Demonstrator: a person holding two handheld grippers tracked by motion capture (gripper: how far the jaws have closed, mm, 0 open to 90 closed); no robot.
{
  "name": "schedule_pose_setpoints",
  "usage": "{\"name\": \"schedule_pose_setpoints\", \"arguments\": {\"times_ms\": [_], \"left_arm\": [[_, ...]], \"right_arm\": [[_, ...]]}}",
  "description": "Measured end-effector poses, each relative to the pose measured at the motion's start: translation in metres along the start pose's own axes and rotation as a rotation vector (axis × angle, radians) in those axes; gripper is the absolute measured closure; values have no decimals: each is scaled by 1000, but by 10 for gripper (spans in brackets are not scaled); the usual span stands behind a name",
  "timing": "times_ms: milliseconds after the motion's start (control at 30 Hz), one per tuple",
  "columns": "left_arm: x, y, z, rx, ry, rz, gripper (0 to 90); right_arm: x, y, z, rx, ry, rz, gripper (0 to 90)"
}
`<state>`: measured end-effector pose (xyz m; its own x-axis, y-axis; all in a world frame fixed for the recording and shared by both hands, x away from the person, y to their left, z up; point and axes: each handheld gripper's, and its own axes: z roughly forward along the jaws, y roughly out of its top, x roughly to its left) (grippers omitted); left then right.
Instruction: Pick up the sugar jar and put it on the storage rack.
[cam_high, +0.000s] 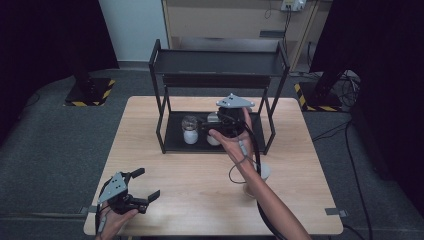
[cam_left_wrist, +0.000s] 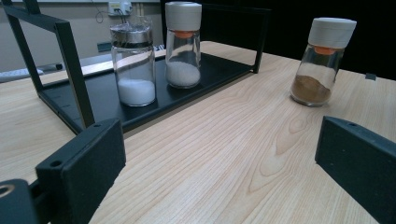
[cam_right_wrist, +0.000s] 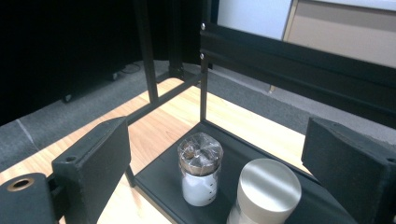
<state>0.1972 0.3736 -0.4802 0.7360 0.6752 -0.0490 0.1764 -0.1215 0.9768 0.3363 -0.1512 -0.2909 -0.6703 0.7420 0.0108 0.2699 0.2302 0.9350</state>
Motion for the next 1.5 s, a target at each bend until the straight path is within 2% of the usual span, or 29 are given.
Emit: {"name": "schedule_pose_setpoints", "arguments": {"times_ms": [233,433,533,733,1067,1267,1500], "left_arm": [[0,0,0,3,-2,-3,5],[1,0,0,2,-3,-4,6],[1,0,-1,1,-3,-2,10],[1,0,0,2,-4,-4,10],[1,0,-1,3,-3,-7,10],[1,0,-1,2,-2,-8,10],[0,0,-1,2,0,-6,10]], "right_arm": [[-10,0,-25,-24,74,-11,75],[-15,-3,-43,-32,119,-45,70],[-16,-4,-55,-41,134,-78,67],[-11,-9,-76,-49,131,-143,51],[-12,-23,-107,-85,159,-148,34],[-9,-33,-127,-96,148,-168,29],[-11,-48,-147,-110,134,-160,28]]}}
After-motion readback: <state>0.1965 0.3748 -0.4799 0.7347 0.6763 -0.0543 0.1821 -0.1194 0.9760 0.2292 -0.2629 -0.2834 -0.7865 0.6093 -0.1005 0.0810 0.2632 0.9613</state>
